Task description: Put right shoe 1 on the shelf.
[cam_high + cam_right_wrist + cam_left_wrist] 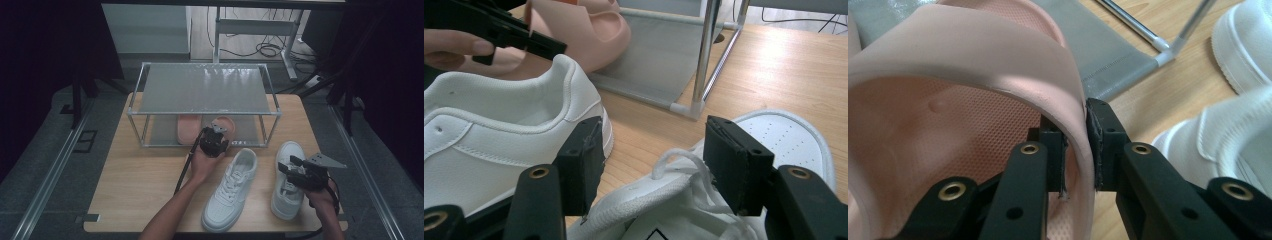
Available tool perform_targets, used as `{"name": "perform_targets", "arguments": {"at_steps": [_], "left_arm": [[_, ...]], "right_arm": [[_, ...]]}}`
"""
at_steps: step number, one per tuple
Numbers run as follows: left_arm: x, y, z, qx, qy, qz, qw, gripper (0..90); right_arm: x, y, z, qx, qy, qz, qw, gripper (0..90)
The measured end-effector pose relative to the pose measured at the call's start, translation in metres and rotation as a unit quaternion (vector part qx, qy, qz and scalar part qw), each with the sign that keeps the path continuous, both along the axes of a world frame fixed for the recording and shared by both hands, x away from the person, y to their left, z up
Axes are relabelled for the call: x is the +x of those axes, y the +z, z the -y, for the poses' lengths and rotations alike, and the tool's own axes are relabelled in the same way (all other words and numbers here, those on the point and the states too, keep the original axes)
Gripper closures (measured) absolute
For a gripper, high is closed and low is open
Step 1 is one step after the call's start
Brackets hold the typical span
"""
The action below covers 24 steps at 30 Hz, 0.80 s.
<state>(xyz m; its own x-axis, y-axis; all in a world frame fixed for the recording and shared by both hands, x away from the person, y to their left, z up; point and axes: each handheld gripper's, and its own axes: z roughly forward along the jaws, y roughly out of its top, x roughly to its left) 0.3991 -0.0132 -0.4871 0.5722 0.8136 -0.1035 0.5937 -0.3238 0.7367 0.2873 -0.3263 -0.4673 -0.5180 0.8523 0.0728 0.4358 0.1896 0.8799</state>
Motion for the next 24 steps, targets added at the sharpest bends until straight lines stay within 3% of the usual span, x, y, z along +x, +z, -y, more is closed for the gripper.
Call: {"name": "perform_targets", "arguments": {"at_steps": [14,21,24], "left_arm": [[0.030,-0.015,0.009,-0.003,0.039,-0.019,0.9991,77.2],[0.027,-0.013,0.006,0.009,0.040,-0.012,0.9991,70.7],[0.022,-0.011,0.002,0.003,0.037,-0.015,0.9992,64.5]], "right_arm": [[0.000,0.000,0.002,0.001,-0.001,0.000,1.0000,41.9],[0.000,-0.001,0.001,0.000,-0.001,-0.001,1.0000,41.9],[0.000,0.000,0.001,0.000,-0.001,0.000,1.0000,42.0]]}}
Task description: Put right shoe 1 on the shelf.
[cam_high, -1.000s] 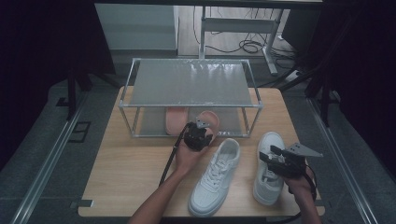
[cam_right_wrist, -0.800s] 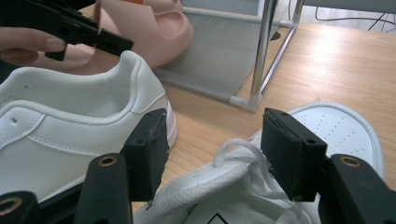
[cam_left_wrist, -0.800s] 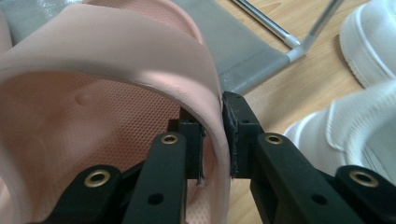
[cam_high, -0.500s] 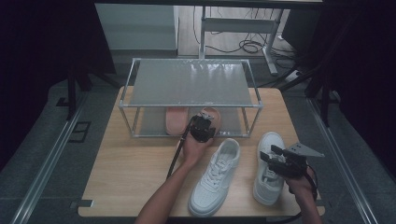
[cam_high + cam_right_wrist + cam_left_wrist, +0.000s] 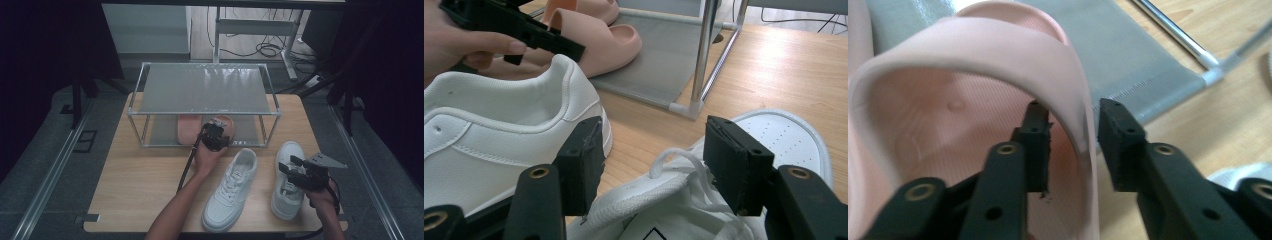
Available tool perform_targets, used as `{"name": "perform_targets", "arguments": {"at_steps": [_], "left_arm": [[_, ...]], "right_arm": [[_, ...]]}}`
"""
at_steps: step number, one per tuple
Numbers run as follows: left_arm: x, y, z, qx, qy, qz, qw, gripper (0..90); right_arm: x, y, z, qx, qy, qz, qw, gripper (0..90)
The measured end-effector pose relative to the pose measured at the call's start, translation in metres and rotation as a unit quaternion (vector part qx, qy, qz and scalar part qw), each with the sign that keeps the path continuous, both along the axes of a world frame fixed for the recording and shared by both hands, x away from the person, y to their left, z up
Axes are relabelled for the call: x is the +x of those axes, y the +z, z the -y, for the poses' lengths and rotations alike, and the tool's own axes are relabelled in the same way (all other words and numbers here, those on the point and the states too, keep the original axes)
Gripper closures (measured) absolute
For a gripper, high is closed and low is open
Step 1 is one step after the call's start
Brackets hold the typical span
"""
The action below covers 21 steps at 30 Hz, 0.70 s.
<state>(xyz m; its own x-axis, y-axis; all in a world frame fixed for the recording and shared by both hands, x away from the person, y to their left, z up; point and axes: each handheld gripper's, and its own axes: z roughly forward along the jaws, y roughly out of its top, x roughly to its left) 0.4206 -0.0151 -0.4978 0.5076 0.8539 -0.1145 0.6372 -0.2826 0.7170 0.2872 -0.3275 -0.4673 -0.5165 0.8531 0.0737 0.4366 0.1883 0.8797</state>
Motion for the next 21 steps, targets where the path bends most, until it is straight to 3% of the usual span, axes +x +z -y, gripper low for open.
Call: {"name": "perform_targets", "arguments": {"at_steps": [5,11,21], "left_arm": [[-0.013,0.003,-0.012,-0.009,-0.024,-0.010,0.9996,58.5],[-0.032,0.010,-0.026,-0.019,-0.044,-0.002,0.9989,56.3],[-0.060,0.018,-0.058,-0.034,-0.083,0.017,0.9958,73.5]], "right_arm": [[0.000,0.000,-0.001,-0.001,0.001,-0.001,1.0000,41.9],[0.000,-0.001,-0.003,-0.004,0.002,-0.002,1.0000,41.8],[0.000,-0.002,-0.004,-0.006,0.002,-0.001,1.0000,41.8]]}}
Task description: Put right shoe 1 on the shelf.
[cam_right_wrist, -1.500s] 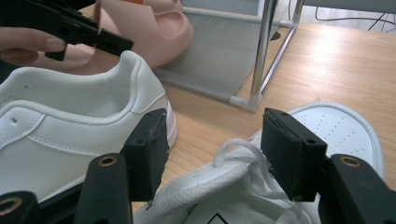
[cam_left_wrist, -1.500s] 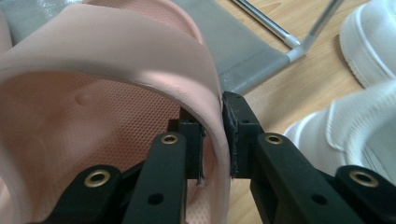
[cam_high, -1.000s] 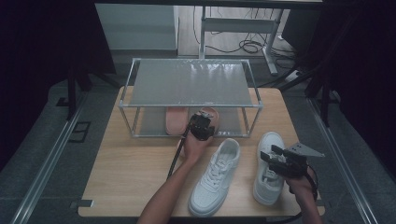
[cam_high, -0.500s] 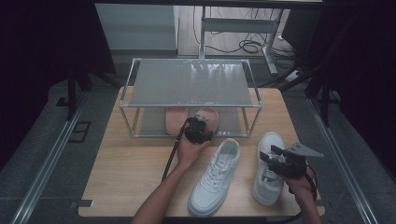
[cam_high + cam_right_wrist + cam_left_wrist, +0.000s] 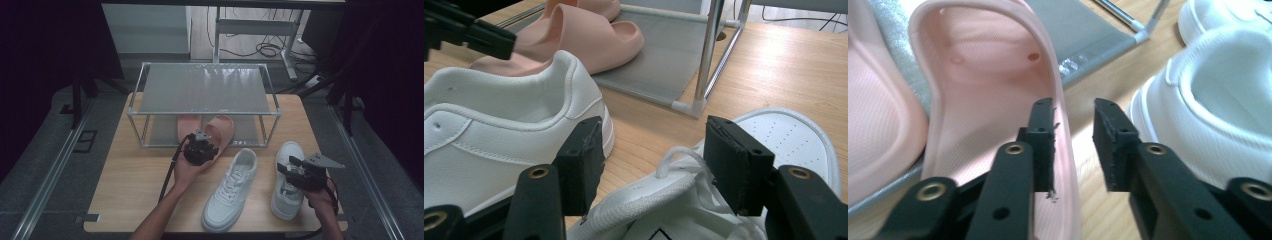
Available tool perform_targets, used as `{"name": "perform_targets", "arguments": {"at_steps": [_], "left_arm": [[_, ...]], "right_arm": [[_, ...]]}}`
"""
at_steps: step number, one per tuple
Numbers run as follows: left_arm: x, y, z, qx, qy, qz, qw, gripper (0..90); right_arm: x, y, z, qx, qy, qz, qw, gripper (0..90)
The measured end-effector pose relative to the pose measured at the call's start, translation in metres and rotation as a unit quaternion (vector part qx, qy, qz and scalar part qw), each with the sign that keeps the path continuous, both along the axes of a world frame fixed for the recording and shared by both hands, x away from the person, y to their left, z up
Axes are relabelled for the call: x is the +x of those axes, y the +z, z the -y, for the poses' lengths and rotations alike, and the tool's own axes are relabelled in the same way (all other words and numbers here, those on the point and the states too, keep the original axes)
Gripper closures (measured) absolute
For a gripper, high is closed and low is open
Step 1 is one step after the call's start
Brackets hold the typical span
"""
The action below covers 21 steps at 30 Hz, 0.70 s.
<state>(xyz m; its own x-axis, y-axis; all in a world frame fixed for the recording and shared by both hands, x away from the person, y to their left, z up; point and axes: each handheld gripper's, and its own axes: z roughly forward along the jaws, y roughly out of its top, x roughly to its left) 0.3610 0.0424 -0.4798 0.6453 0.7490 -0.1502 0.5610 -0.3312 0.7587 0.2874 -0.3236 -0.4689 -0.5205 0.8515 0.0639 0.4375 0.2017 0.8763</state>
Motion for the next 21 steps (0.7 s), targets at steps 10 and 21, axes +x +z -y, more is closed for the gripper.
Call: {"name": "perform_targets", "arguments": {"at_steps": [10,21], "left_arm": [[-0.021,0.000,-0.034,0.005,-0.020,0.004,0.9998,88.1],[-0.036,-0.007,-0.058,0.033,-0.033,0.006,0.9989,90.0]], "right_arm": [[0.000,-0.001,-0.001,-0.002,-0.001,-0.001,1.0000,41.8],[0.000,-0.001,-0.003,-0.005,0.000,-0.001,1.0000,41.5]]}}
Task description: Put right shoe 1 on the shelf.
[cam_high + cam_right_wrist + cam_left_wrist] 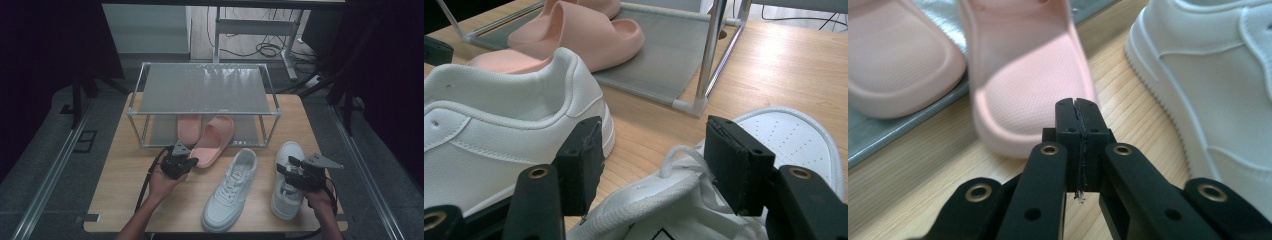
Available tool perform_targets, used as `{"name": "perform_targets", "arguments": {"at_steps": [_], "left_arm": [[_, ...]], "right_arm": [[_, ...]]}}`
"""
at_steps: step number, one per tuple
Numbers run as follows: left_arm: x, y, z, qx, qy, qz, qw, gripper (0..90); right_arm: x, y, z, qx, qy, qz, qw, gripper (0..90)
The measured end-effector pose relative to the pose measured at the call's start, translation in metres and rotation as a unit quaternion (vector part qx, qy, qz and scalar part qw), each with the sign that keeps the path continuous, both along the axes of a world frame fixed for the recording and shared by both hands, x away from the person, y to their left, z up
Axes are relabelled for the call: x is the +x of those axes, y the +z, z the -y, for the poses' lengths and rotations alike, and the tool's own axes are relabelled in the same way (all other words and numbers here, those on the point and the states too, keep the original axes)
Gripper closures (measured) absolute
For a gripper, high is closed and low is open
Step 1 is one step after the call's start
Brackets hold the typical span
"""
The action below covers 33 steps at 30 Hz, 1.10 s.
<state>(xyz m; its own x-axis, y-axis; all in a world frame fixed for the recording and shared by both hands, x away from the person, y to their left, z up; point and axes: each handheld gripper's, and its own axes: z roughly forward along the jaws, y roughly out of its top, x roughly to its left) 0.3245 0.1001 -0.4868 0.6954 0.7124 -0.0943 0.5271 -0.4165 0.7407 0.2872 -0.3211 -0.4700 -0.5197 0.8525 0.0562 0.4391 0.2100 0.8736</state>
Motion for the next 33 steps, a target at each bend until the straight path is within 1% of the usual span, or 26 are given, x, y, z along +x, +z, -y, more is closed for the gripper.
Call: {"name": "perform_targets", "arguments": {"at_steps": [5,13,20,26,31,33], "left_arm": [[0.002,-0.005,-0.003,0.021,-0.001,-0.008,0.9998,90.0],[0.007,-0.012,0.007,0.039,-0.016,-0.018,0.9989,90.0],[0.013,-0.017,0.018,0.044,-0.028,-0.029,0.9983,90.0],[0.018,-0.021,0.030,0.040,-0.031,-0.036,0.9981,90.0],[0.023,-0.018,0.037,0.044,-0.038,-0.034,0.9977,90.0],[0.026,-0.017,0.041,0.041,-0.038,-0.033,0.9979,90.0]], "right_arm": [[0.000,0.000,0.000,0.001,0.000,-0.001,1.0000,41.5],[0.000,0.000,0.000,0.000,0.000,-0.001,1.0000,41.6],[0.000,-0.001,0.000,0.000,0.000,0.000,1.0000,41.5],[0.000,0.000,0.000,0.001,0.000,0.000,1.0000,41.6],[0.000,0.000,0.001,0.001,0.000,-0.001,1.0000,41.6],[0.000,0.000,0.001,0.002,0.000,0.000,1.0000,41.6]]}}
